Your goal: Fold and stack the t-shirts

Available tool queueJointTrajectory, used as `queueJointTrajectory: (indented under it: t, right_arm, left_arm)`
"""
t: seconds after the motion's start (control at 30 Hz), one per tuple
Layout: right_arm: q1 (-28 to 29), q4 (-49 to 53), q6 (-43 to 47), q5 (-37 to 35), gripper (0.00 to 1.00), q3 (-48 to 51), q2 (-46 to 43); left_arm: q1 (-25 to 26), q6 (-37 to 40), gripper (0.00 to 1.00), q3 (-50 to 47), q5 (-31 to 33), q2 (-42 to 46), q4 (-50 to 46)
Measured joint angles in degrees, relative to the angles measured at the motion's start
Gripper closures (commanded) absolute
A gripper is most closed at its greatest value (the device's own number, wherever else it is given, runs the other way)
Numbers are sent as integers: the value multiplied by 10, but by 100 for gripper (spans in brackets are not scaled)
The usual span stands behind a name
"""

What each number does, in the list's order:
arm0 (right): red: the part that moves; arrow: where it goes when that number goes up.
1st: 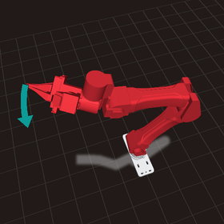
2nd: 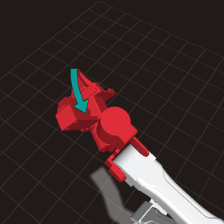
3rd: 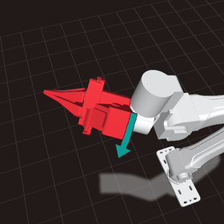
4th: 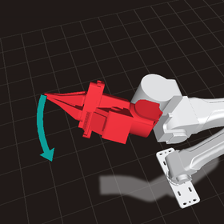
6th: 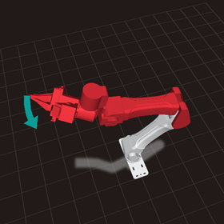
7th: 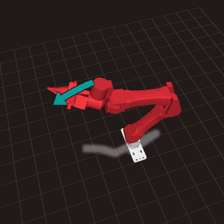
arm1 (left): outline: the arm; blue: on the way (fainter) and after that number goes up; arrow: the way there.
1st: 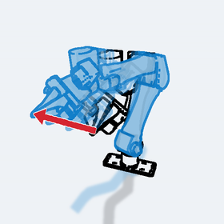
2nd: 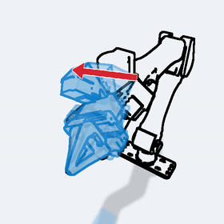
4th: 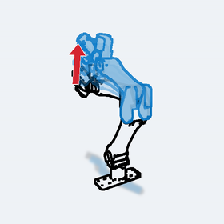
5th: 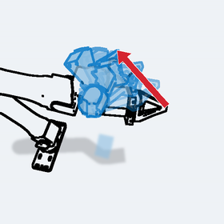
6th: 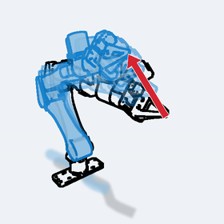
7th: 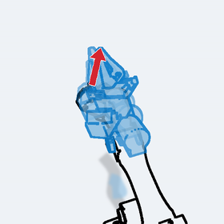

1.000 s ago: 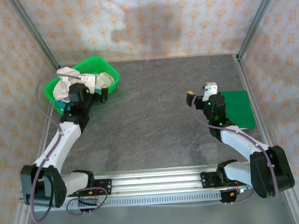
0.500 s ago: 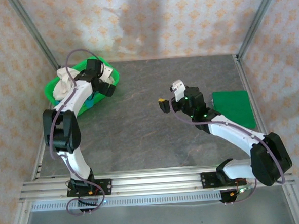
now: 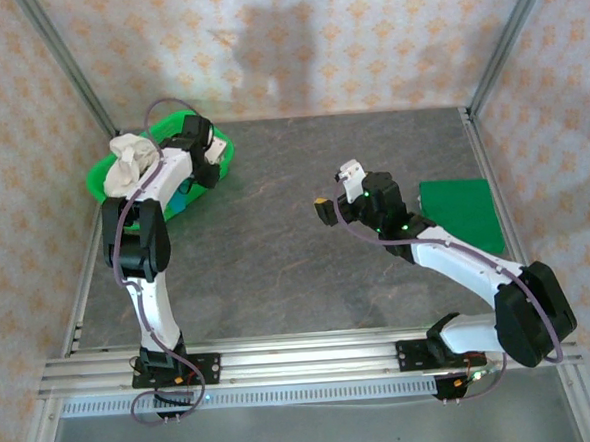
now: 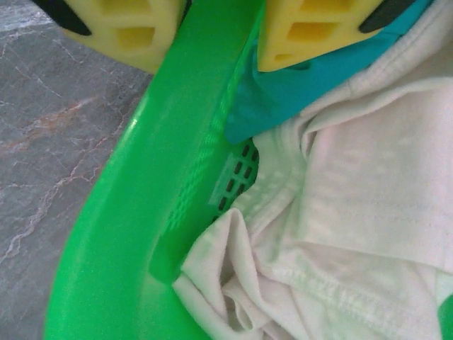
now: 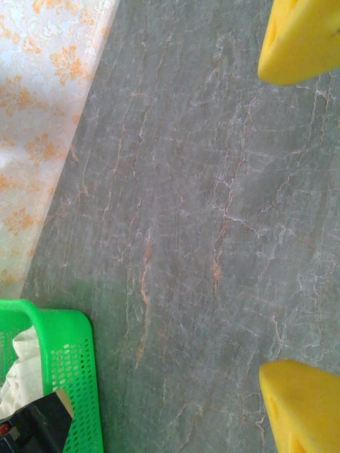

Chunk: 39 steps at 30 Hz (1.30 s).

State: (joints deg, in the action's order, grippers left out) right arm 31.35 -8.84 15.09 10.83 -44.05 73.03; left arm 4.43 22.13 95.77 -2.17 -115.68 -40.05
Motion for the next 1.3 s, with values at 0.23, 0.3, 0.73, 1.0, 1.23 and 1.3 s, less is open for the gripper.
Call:
queueJointTrajectory:
  t: [0.23, 0.3, 0.73, 1.0, 1.23, 1.3]
  right_arm:
    - [0, 0, 0, -1, 1, 0, 0]
    - [0, 0, 0, -1, 1, 0, 0]
    - [0, 0, -10, 1, 1, 0, 0]
    - [1, 0, -15, -1, 1, 0, 0]
    - [1, -1, -16, -1, 1, 0, 0]
    - [2, -2, -16, -1, 1, 0, 0]
  left_arm:
    - [-1, -87, 86, 80, 47, -51, -37]
    - [-5, -110, 88, 113, 61, -77, -47]
    - [-60, -195, 88, 317, 83, -200, -119]
    - [-65, -197, 69, 343, 91, -214, -138]
    - [-65, -216, 30, 261, 86, -169, -122]
    - [-65, -222, 26, 223, 87, -131, -111]
